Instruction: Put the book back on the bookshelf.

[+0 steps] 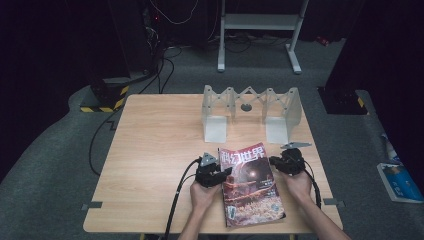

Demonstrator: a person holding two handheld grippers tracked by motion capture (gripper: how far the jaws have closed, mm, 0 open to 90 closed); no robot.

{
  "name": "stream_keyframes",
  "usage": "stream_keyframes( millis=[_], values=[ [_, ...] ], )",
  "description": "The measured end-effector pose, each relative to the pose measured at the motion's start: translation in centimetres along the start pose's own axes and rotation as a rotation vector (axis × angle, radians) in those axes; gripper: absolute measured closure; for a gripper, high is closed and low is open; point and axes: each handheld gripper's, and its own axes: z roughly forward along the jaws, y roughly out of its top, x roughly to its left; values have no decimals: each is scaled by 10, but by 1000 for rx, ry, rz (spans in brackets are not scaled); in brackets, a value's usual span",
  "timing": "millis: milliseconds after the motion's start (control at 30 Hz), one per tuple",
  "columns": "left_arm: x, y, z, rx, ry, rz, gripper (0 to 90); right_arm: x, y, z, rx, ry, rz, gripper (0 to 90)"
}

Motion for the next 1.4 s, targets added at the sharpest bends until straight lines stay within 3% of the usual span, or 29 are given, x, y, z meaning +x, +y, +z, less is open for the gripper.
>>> stream_keyframes(
  millis=[133, 333, 533, 600, 900, 1167, 1267, 1400],
  values=[
    [0, 0, 0, -2, 1, 2, 615, 4, 0, 10, 28, 7, -14, 819],
    [0, 0, 0, -7, 2, 8, 569, -1, -2, 12, 0, 46, 2, 815],
    [2, 1, -1, -15, -18, -22, 475, 1, -3, 13, -9, 60, -12, 816],
    [3, 0, -2, -27, -21, -41, 466, 2, -2, 14, -11, 66, -17, 818],
    [5, 0, -5, -44, -54, -57, 436, 5, -2, 16, -17, 79, -33, 827],
    [7, 0, -6, -42, -73, -74, 393, 9, 0, 18, -31, 96, -54, 836],
    [5, 1, -3, -22, -69, -58, 345, 11, 1, 20, -31, 115, -64, 836],
    [6, 1, -3, -16, -76, -63, 306, 21, 2, 25, -21, 139, -98, 836]
  ],
)
